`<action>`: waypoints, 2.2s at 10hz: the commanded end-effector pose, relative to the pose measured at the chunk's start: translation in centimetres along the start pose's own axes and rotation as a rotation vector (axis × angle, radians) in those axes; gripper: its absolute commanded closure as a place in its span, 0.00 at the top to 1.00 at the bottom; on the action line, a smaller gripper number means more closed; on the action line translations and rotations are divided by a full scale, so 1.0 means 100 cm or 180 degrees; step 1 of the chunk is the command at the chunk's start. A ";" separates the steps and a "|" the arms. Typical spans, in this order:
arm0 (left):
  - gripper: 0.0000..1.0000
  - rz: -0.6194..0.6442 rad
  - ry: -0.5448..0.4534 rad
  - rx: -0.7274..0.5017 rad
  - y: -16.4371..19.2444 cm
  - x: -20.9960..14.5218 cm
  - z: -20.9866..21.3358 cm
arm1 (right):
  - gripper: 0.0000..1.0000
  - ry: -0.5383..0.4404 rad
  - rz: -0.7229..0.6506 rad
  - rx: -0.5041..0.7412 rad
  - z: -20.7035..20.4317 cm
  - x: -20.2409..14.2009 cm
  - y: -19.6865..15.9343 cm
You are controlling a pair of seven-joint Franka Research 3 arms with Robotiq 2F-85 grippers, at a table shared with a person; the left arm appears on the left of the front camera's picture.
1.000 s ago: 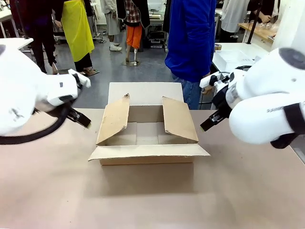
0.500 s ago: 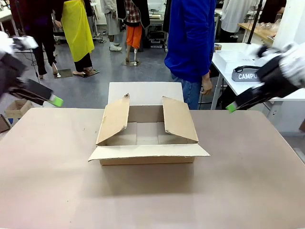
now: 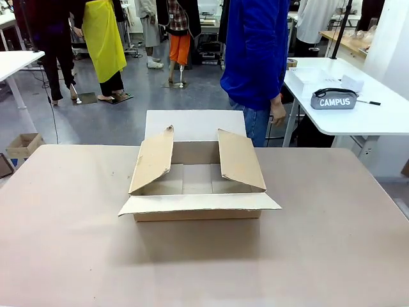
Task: Pack the gift set into the box.
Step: Place both hands on the side flaps of the Package Box and spread them outward.
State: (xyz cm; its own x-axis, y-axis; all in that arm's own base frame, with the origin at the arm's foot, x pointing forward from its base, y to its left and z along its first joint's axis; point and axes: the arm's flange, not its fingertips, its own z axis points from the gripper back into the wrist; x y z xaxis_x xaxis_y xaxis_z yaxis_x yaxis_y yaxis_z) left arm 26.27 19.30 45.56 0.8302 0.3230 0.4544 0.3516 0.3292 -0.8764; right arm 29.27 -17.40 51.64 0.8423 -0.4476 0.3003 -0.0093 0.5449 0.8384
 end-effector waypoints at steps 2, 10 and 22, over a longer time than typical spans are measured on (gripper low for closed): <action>1.00 0.0474 -0.0394 0.0014 0.045 0.004 -0.007 | 1.00 -0.0190 -0.0634 0.0477 -0.011 -0.001 -0.083; 1.00 0.0403 -0.0171 0.0330 0.022 0.007 -0.011 | 1.00 -0.0027 -0.0249 -0.0070 -0.035 0.000 -0.037; 1.00 -0.1020 0.1924 0.1924 -0.107 -0.019 -0.332 | 1.00 0.1057 0.2928 -0.0273 -0.315 -0.100 0.133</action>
State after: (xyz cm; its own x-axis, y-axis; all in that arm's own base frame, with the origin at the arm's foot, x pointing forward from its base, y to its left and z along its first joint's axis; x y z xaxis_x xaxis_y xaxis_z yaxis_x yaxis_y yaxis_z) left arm 36.10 -15.49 47.78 0.8770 -0.3633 0.3144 0.4744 0.7583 -0.4472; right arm 38.24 16.07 45.14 0.6056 0.3369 0.7210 -0.7220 0.6135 0.3198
